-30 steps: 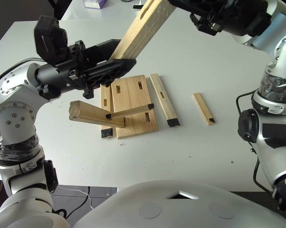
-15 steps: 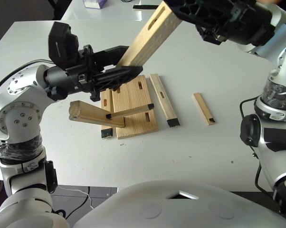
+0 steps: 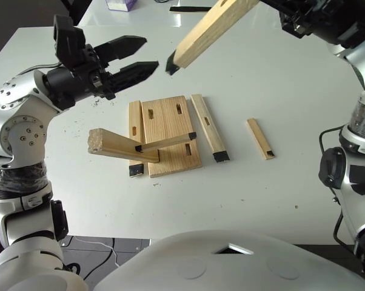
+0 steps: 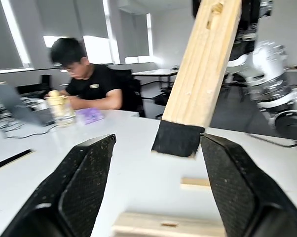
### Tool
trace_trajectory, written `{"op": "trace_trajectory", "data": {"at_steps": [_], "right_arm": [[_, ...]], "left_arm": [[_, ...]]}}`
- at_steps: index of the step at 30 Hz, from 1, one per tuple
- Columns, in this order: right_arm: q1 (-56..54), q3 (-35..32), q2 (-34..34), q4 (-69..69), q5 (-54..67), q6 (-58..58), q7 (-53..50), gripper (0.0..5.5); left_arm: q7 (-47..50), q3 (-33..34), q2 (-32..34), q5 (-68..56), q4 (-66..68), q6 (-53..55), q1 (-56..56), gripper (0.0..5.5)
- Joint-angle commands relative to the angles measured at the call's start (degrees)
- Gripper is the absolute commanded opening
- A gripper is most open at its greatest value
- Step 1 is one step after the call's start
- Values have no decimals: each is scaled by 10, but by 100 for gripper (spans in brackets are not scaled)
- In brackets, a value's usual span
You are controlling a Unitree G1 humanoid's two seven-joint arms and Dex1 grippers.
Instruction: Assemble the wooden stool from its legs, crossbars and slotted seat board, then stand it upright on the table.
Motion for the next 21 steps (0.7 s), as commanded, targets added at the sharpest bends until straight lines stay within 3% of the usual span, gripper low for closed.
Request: {"op": "trace_trajectory", "data": {"at_steps": [1,6,9,14,21], "right_arm": [[84,92,-29,4,-138,-121,69,203],[156,159,-17,8,-225,-210,105,203],[185,169,-18,-12,-221,-209,123,203],[206,165,-17,-55,-174,-175,155,203],[221,183,-4,-66,-175,-170,174,203]], "left_arm": [[74,74,-23,46,59,-42,62,316],[244,143,-146,56,113,-81,107,316],[341,146,-230,75,117,-99,142,316],[419,124,-349,81,68,-129,204,316],[442,114,-387,81,63,-155,206,316]]}}
